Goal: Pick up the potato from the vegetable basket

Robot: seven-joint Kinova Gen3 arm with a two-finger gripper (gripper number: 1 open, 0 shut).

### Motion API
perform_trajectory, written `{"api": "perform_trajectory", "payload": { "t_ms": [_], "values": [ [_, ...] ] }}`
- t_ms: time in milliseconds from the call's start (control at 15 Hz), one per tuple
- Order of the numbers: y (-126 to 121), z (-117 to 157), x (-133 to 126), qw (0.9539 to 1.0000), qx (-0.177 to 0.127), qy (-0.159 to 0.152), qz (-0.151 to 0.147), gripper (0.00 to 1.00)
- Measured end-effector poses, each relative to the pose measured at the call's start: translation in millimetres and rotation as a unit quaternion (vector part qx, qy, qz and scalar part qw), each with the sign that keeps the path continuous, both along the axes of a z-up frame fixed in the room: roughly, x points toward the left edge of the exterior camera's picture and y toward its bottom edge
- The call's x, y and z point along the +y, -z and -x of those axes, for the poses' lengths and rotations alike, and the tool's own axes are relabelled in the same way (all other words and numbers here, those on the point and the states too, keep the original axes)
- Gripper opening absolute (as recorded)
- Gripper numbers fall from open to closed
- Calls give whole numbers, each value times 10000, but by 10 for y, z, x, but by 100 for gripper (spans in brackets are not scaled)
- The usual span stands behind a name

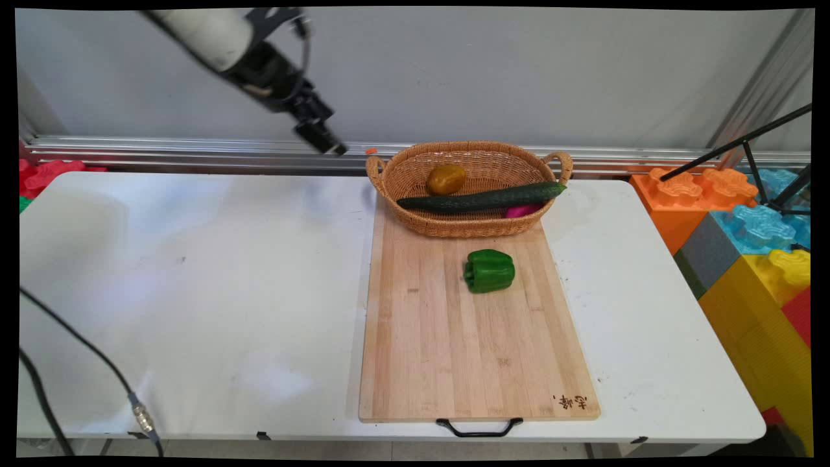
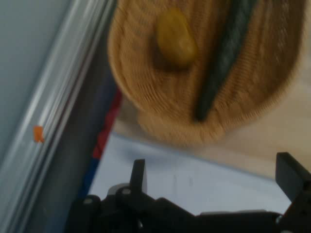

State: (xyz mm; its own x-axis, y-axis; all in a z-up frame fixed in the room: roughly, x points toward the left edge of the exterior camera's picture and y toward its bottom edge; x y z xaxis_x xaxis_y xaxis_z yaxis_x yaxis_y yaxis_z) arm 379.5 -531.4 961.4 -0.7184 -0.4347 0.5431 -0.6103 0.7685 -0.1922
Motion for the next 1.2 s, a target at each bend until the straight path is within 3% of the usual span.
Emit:
{"api": "perform_trajectory", "payload": {
  "t_ms": [400,1200],
  "values": [
    [174,424,-544,9989,192,-415,55,100],
    [1286,1180,-1364,9934,771,-791,-322,100]
  ]
}}
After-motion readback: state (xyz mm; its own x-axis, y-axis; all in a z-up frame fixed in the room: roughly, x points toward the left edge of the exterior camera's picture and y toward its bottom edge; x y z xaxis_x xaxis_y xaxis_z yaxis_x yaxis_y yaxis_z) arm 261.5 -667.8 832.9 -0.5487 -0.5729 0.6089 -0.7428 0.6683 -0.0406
